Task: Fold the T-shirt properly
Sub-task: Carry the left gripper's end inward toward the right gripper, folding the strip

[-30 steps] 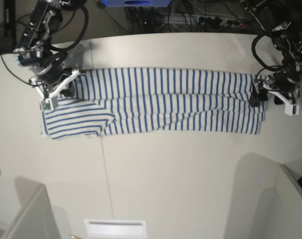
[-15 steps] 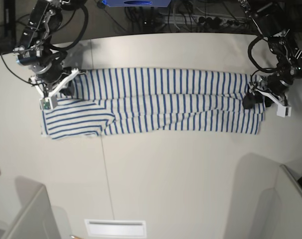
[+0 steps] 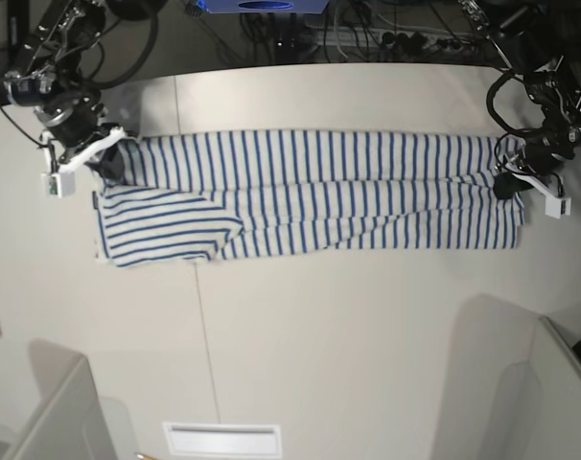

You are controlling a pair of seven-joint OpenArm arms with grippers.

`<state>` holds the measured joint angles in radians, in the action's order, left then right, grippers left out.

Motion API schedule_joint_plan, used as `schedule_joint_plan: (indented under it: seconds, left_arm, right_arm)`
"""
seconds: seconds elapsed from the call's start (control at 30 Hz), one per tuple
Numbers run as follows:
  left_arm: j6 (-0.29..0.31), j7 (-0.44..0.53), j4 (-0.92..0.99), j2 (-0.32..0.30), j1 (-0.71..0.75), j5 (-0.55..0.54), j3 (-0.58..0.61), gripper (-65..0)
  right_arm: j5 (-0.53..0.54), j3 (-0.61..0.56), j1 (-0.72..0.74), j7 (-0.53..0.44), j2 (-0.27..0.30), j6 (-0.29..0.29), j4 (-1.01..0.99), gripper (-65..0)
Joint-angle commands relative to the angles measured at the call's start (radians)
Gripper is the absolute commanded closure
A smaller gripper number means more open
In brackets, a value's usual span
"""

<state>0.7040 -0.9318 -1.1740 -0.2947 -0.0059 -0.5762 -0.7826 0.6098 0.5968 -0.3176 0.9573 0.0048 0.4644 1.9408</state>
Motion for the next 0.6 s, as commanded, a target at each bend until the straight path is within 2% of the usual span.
schedule_joint_plan:
  seconds: [0.0,0.2,0.37,0.47,0.57]
  left_arm:
    - [-0.006,-0.002,-0.019,-0.025,-0.015,0.002,-0.011,0.0]
    - [-0.006,-0.003,-0.129,-0.044,0.001,0.002,-0.021,0.0]
    - [-0.006,-0.003,-0.301,-0.042,0.071,0.003,-0.01,0.0]
    - [-0.062,-0.003,-0.378,-0.039,0.114,0.003,0.002,0.0]
    - [-0.099,-0.003,-0.456,-0.041,0.157,0.003,0.071,0.0]
  right_arm:
    - [0.038,0.012,-0.002,-0.019,0.004,0.007,0.015,0.0]
    - [0.117,0.055,-0.008,0.044,0.005,0.009,0.015,0.0]
    - [0.123,0.051,-0.008,0.053,0.005,0.009,0.015,0.0]
    - [0.123,0.053,-0.01,0.053,0.005,0.009,0.015,0.0]
    - [0.123,0.051,-0.012,0.053,0.005,0.009,0.015,0.0]
